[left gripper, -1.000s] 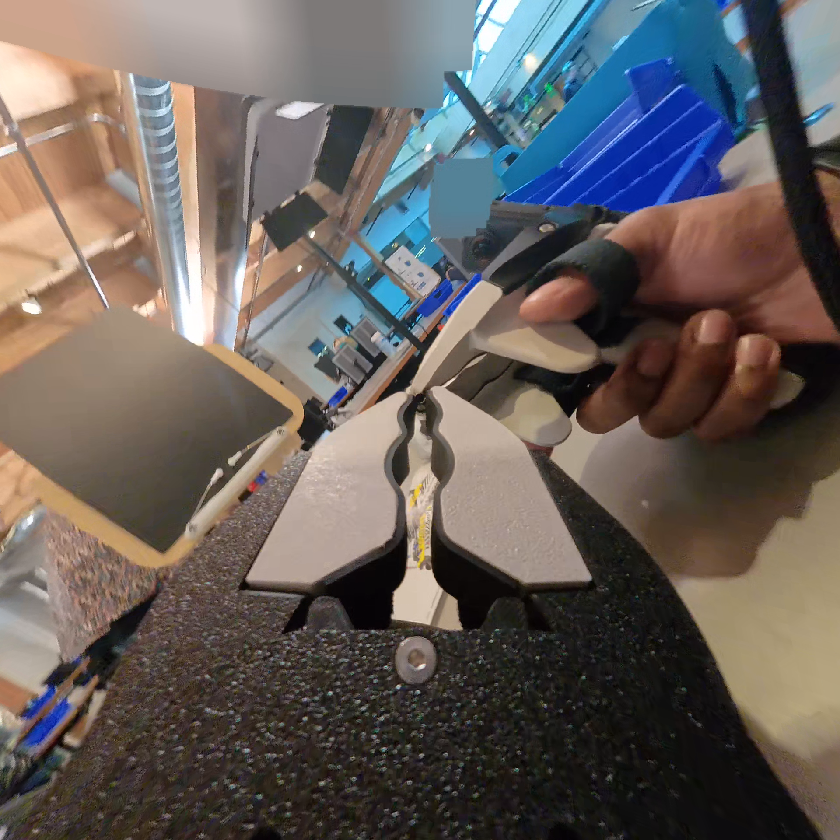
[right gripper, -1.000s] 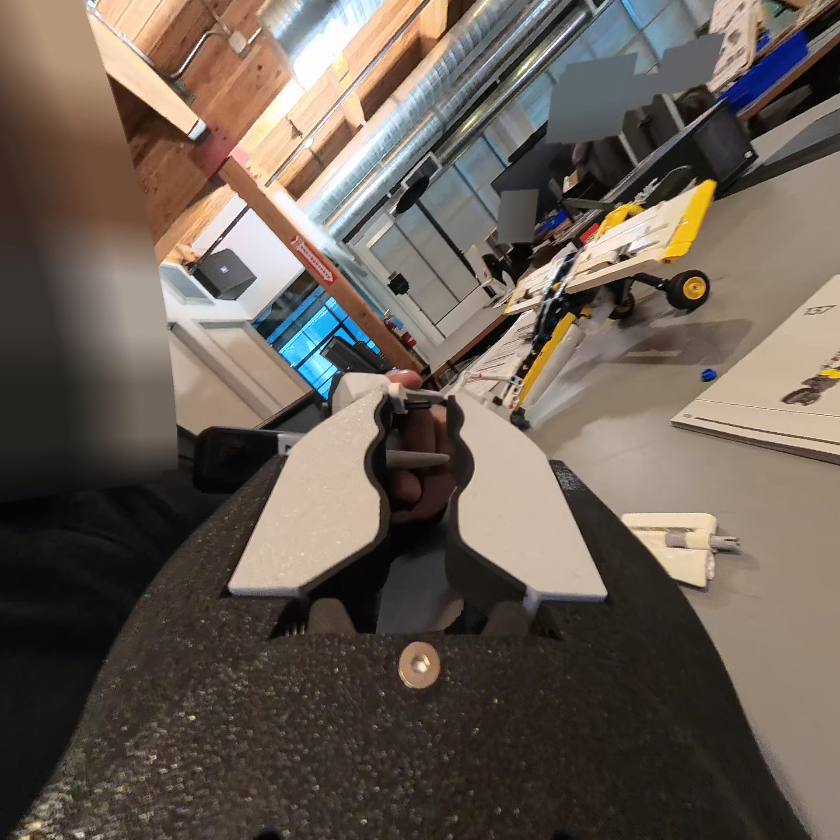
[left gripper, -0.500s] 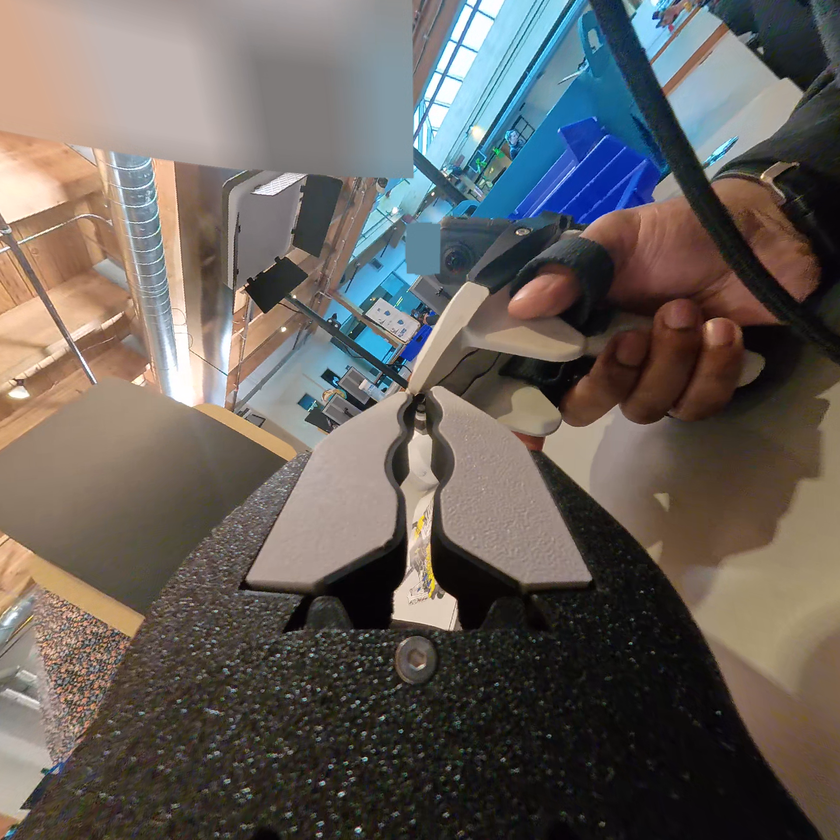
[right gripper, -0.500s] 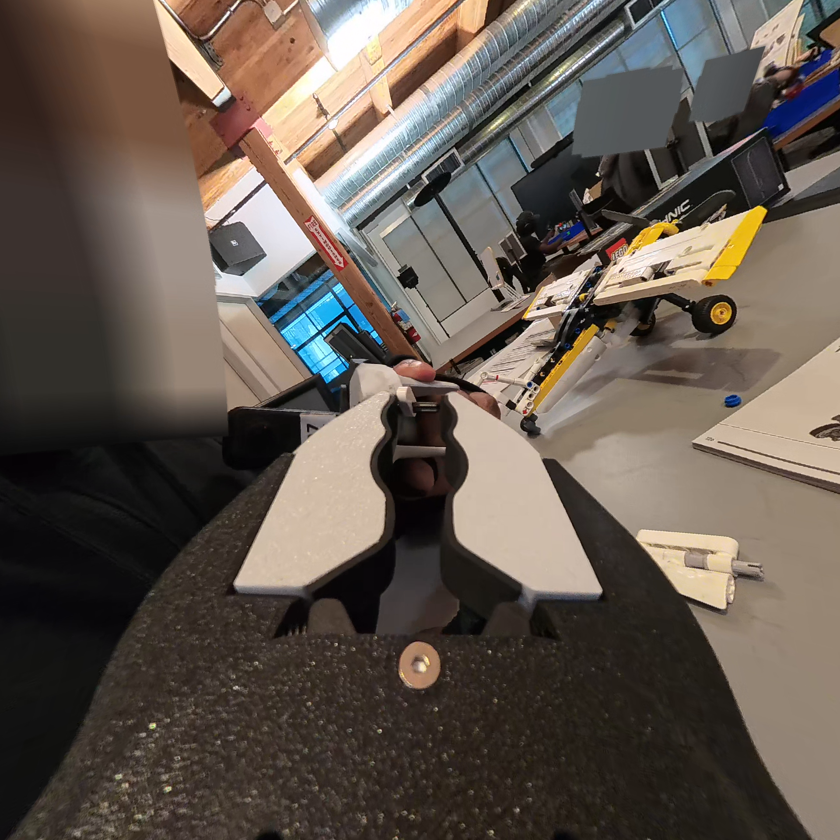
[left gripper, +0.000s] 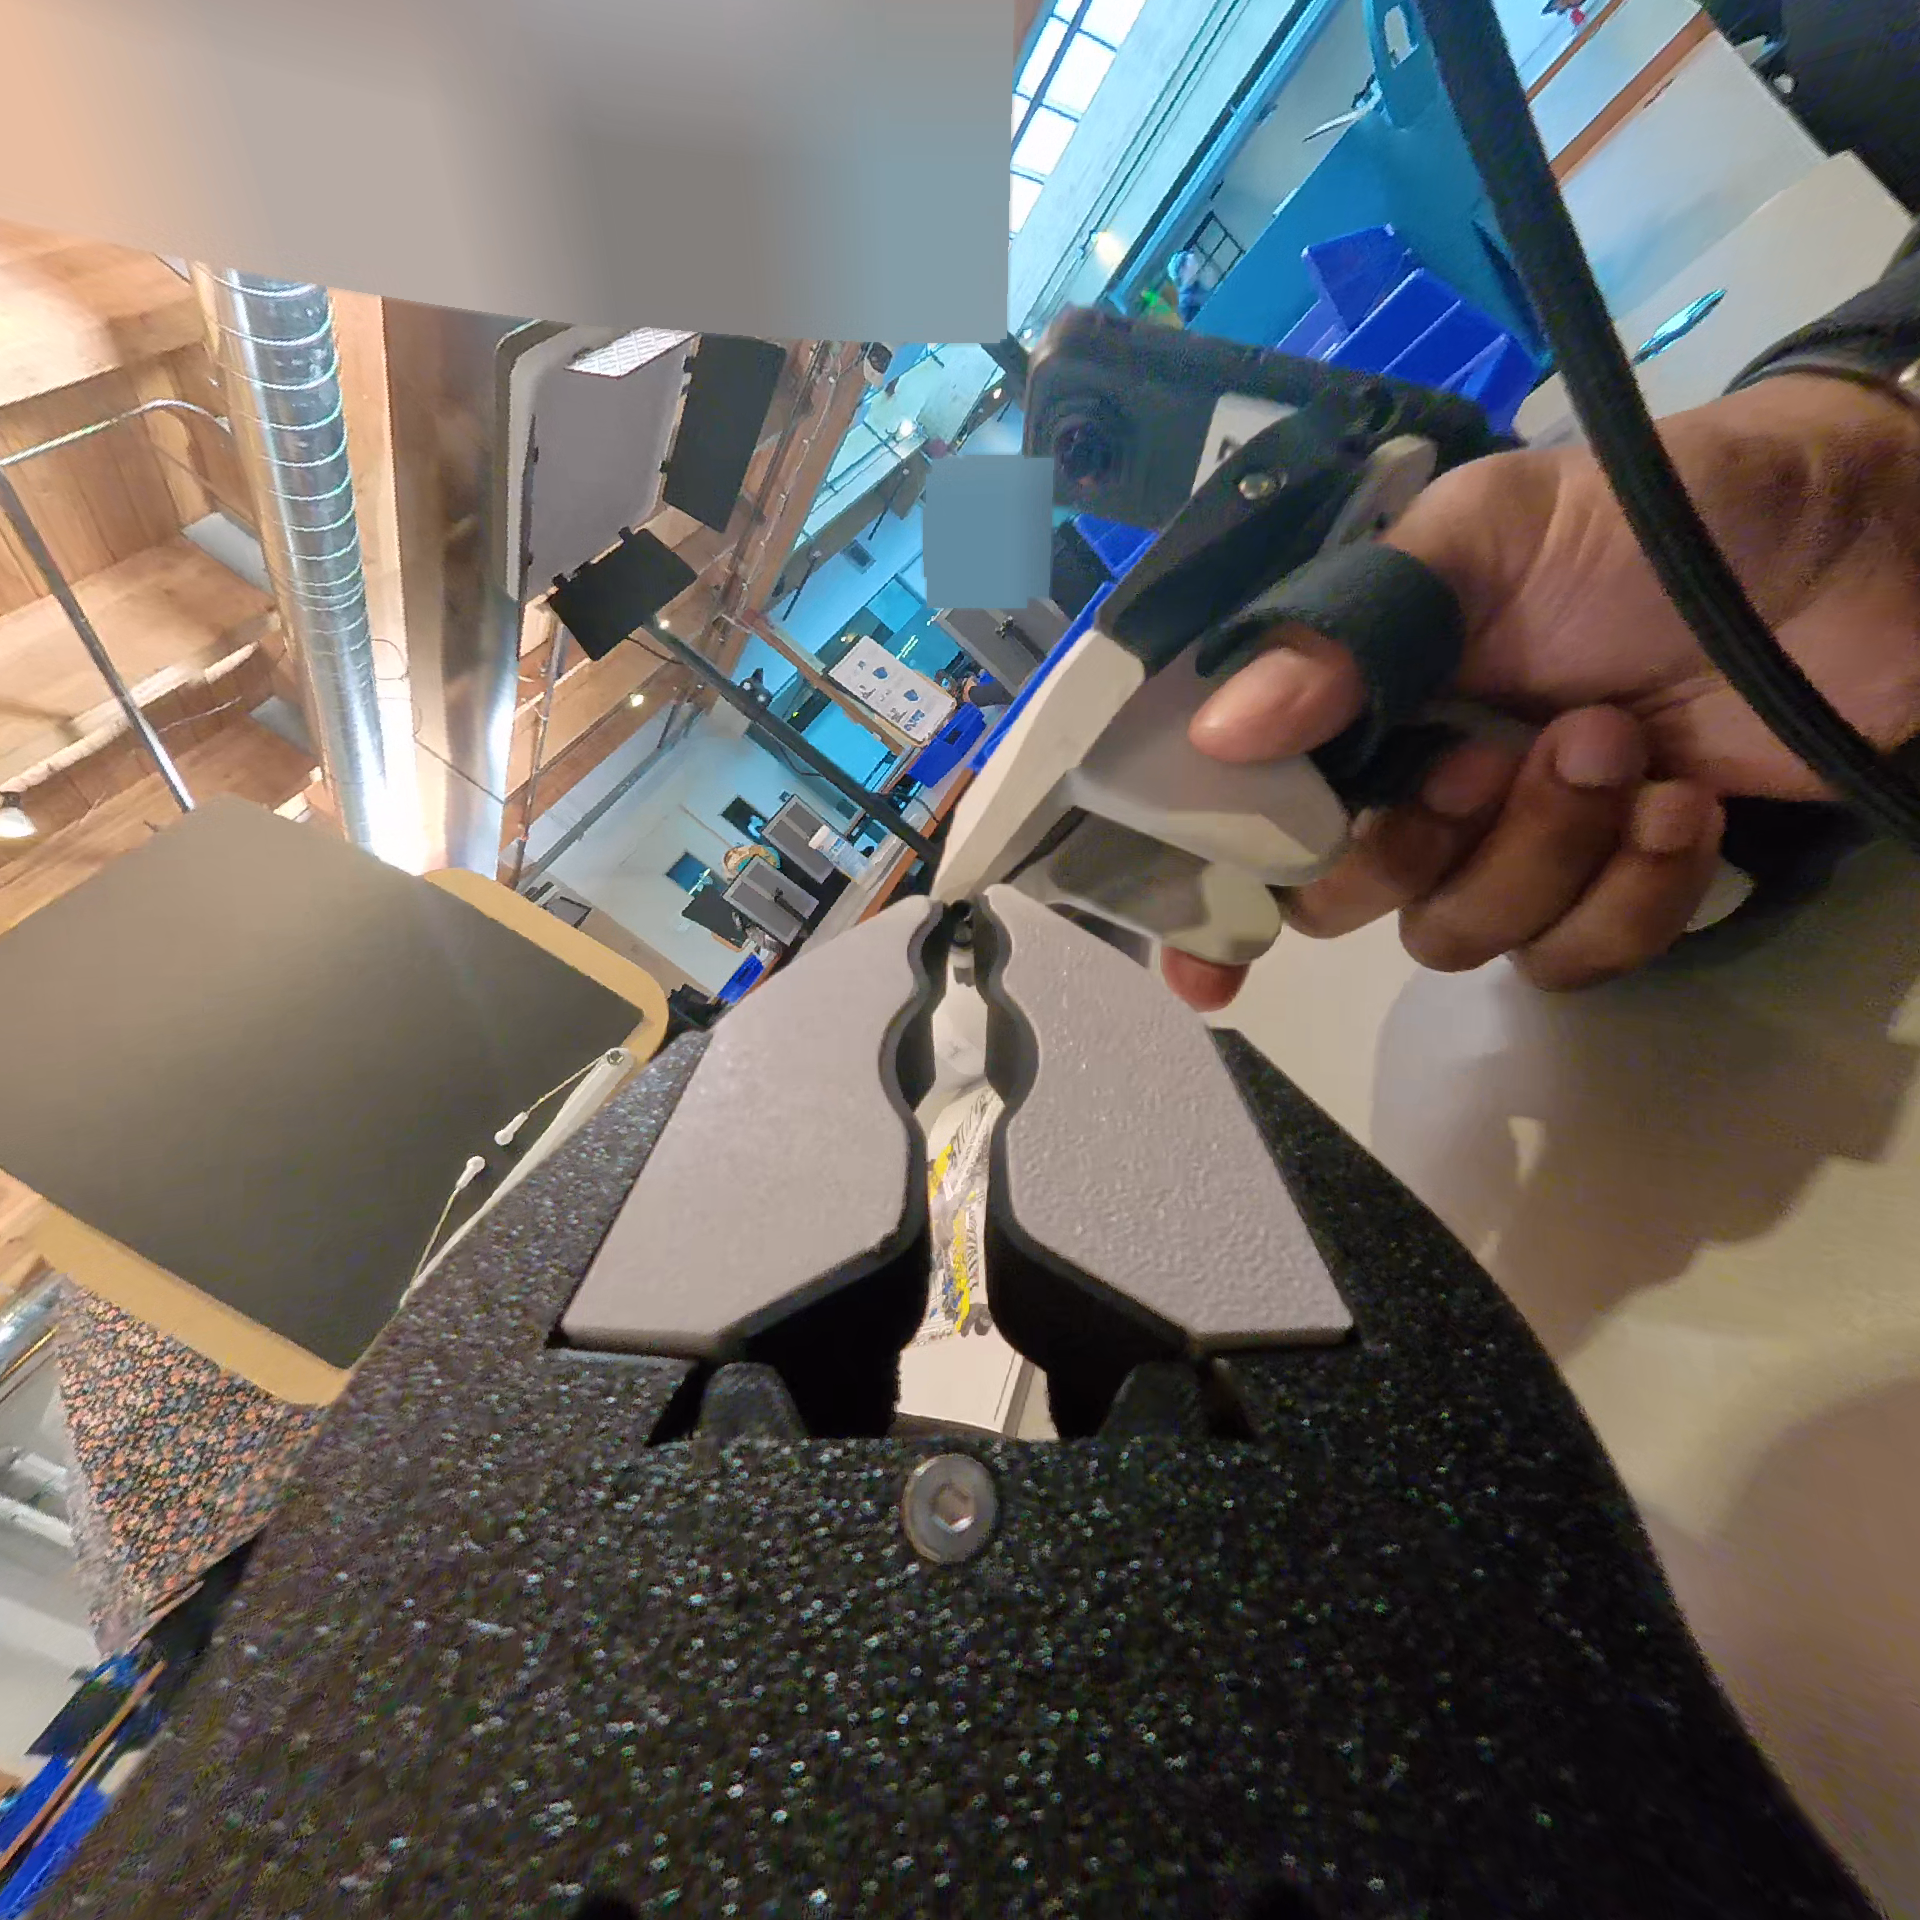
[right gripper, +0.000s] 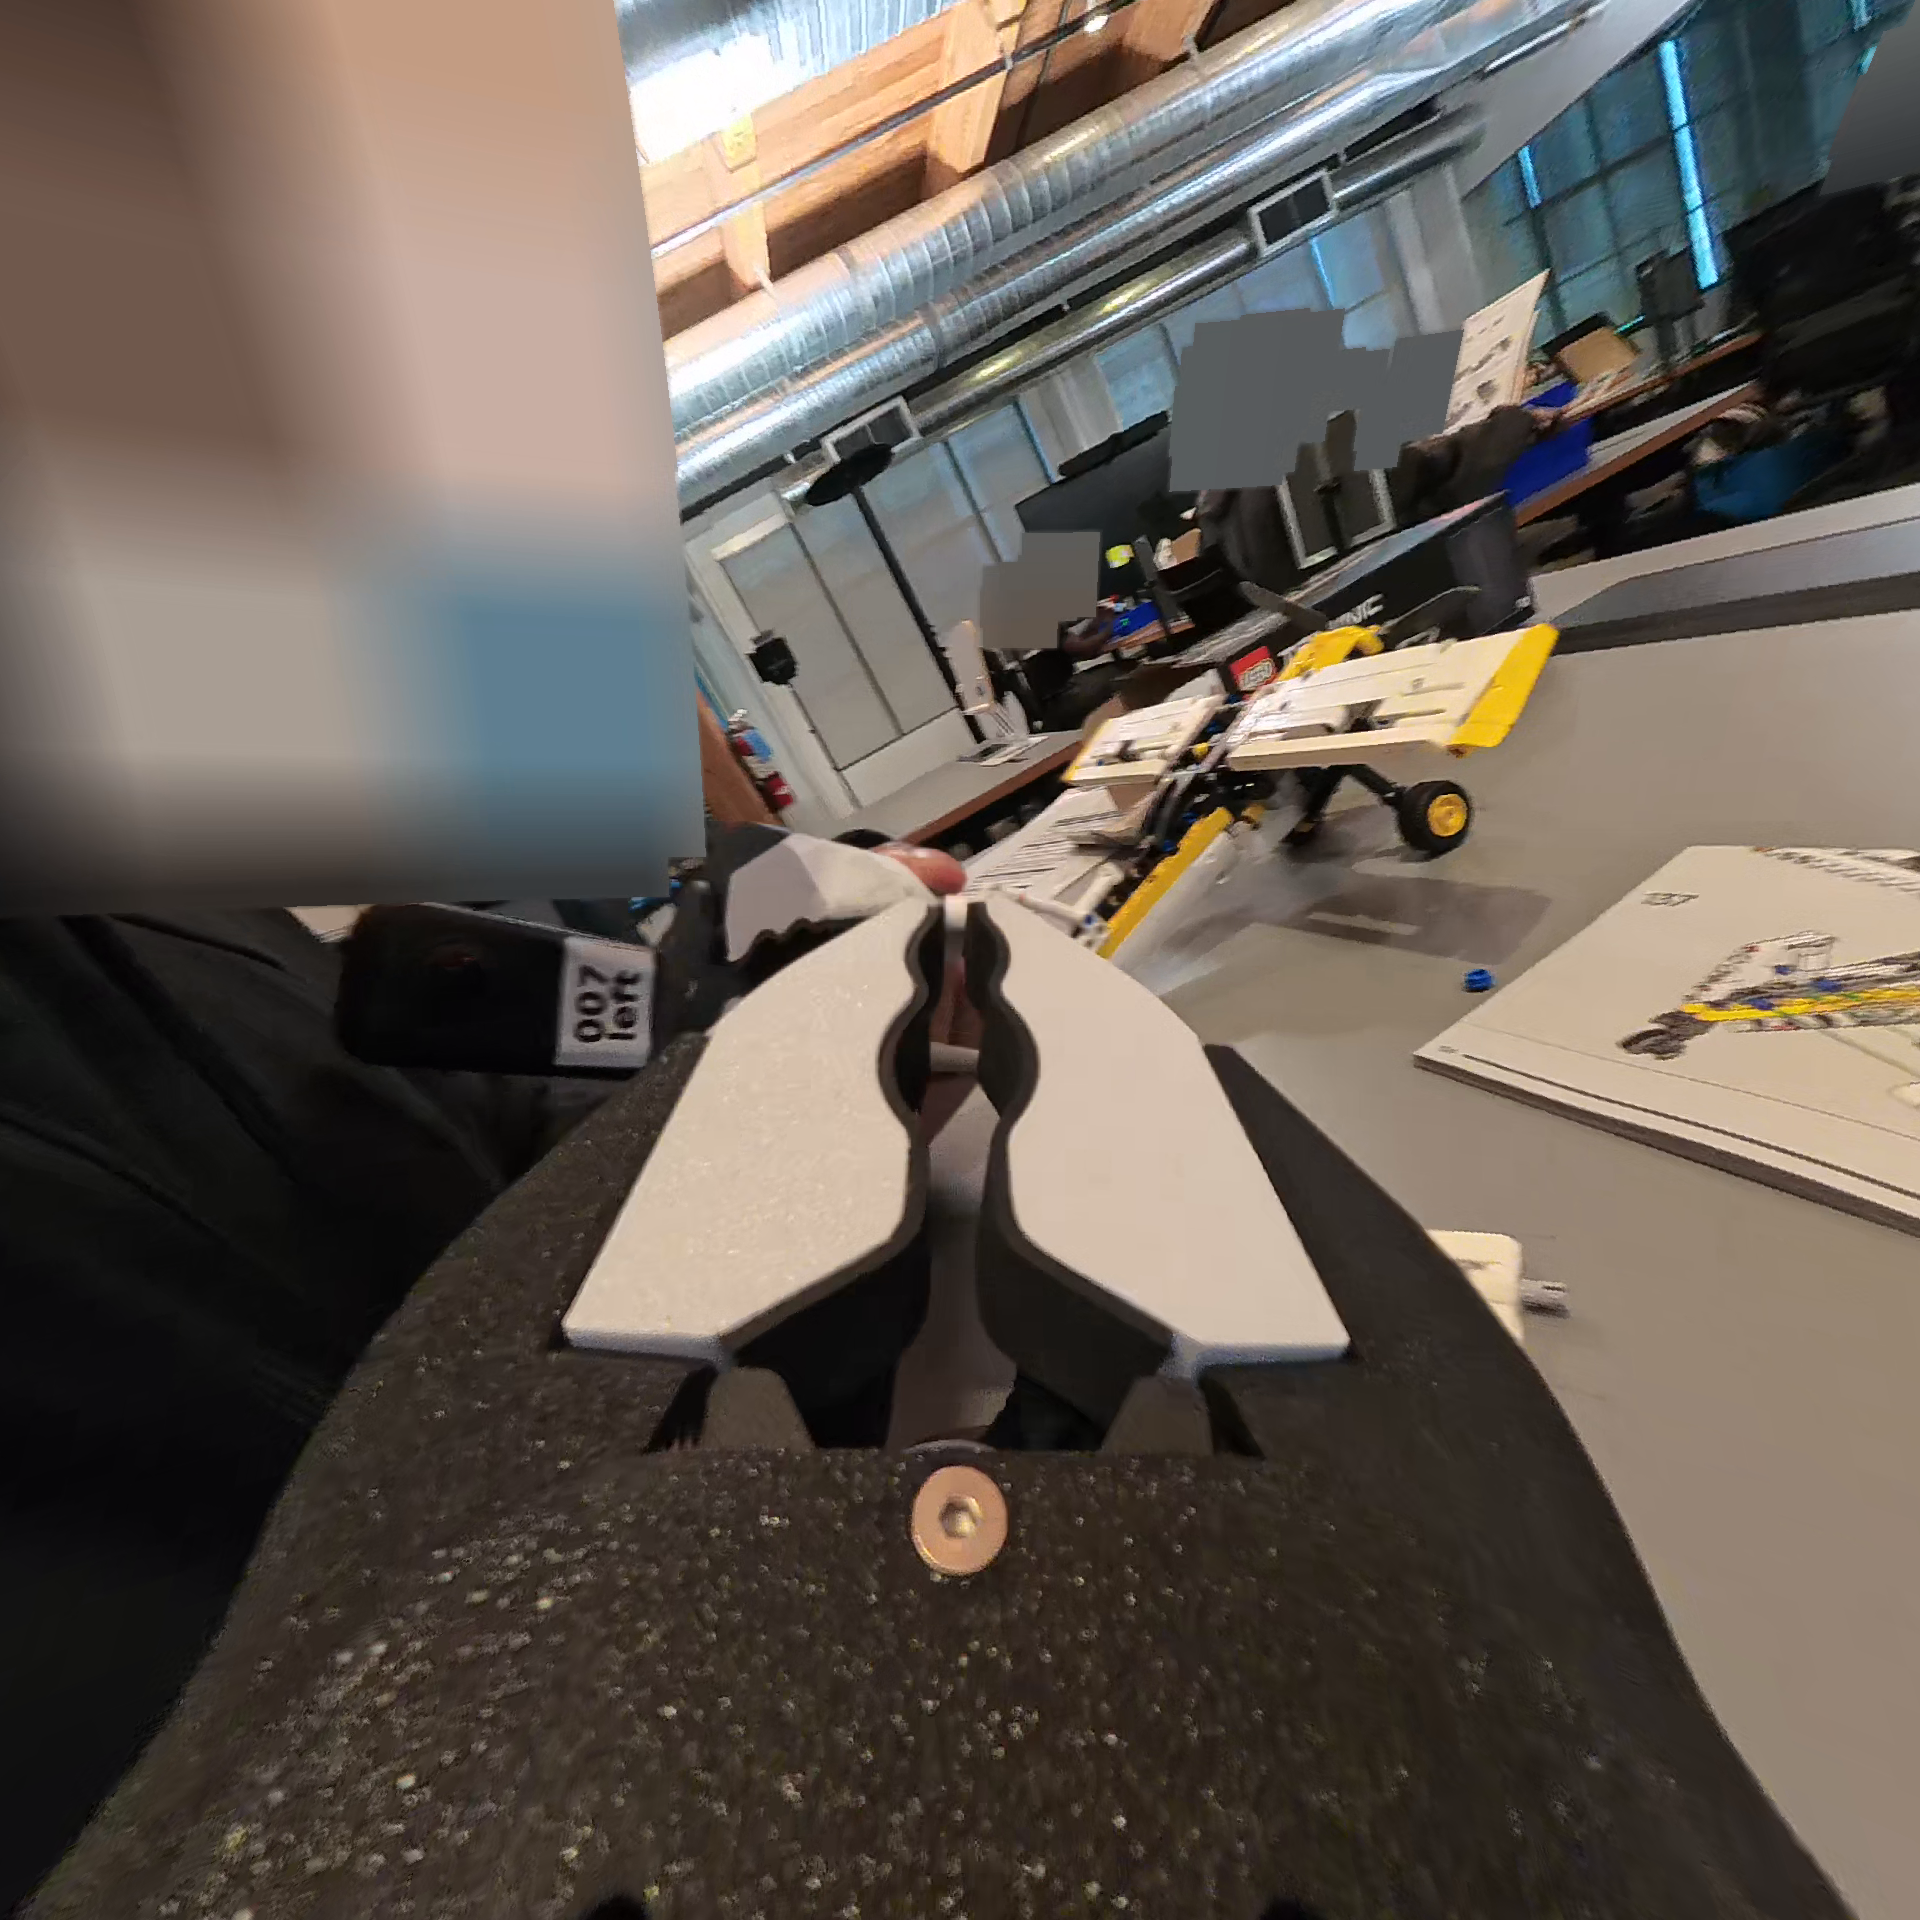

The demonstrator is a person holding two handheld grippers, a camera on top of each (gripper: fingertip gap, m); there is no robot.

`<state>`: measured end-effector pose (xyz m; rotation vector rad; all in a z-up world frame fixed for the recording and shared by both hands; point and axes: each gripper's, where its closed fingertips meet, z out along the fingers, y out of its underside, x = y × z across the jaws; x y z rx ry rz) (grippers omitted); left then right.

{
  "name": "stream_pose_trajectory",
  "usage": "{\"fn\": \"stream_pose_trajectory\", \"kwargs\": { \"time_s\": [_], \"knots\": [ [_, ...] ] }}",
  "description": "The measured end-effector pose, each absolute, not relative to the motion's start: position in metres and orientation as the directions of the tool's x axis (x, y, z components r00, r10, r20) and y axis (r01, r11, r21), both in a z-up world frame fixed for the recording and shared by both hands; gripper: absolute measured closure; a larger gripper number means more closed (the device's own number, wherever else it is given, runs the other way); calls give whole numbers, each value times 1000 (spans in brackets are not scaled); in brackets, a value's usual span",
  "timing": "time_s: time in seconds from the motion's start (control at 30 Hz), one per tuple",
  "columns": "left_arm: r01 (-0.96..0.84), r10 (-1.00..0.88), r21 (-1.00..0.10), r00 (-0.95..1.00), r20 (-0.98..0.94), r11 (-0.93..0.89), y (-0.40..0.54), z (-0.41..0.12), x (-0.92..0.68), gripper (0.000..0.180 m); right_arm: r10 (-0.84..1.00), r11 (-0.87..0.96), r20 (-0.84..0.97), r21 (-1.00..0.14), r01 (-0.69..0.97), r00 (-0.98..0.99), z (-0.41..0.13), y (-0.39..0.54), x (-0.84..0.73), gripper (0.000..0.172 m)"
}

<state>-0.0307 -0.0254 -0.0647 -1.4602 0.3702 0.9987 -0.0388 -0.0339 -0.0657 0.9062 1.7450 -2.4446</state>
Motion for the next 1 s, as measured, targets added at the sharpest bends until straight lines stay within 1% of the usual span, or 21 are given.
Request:
{"fn": "stream_pose_trajectory", "kwargs": {
  "time_s": [0.1, 0.3, 0.33, 0.4, 0.43, 0.53, 0.6, 0.7, 0.73, 0.87, 0.9, 1.0],
  "knots": [
    [-723, 340, -666, 590, -733, -182, -25, -65, -32, 176, 358, -369, -431, -880, 298, -828, -67, -34, -40, 168],
    [-709, 342, -685, 610, -715, -168, -26, -65, -33, 176, 281, -398, -496, -839, 371, -822, -66, -35, -41, 168],
    [-712, 342, -684, 610, -715, -161, -26, -64, -32, 176, 262, -400, -510, -830, 389, -819, -67, -35, -41, 166],
    [-716, 341, -684, 614, -712, -138, -28, -61, -29, 176, 227, -404, -545, -807, 432, -807, -68, -35, -42, 153],
    [-717, 340, -685, 618, -709, -125, -28, -60, -28, 176, 198, -403, -559, -796, 453, -806, -68, -35, -41, 151],
    [-727, 330, -680, 621, -711, -97, -29, -59, -24, 176, 130, -395, -577, -776, 492, -806, -66, -37, -36, 151],
    [-727, 324, -681, 626, -709, -86, -29, -59, -23, 176, 104, -392, -576, -773, 499, -811, -64, -38, -33, 157],
    [-735, 316, -676, 630, -710, -54, -29, -56, -18, 176, 57, -389, -588, -757, 524, -807, -63, -40, -29, 158],
    [-735, 313, -676, 632, -709, -47, -30, -56, -17, 176, 41, -388, -599, -747, 540, -800, -63, -40, -29, 156],
    [-732, 317, -681, 640, -700, -26, -30, -53, -17, 176, 27, -386, -636, -718, 579, -771, -66, -39, -32, 141],
    [-728, 315, -685, 646, -696, -19, -31, -53, -17, 176, 17, -382, -642, -712, 589, -766, -66, -39, -32, 139],
    [-715, 314, -699, 665, -678, 4, -32, -51, -17, 176, -56, -367, -656, -688, 627, -753, -64, -40, -26, 141]
  ]
}}
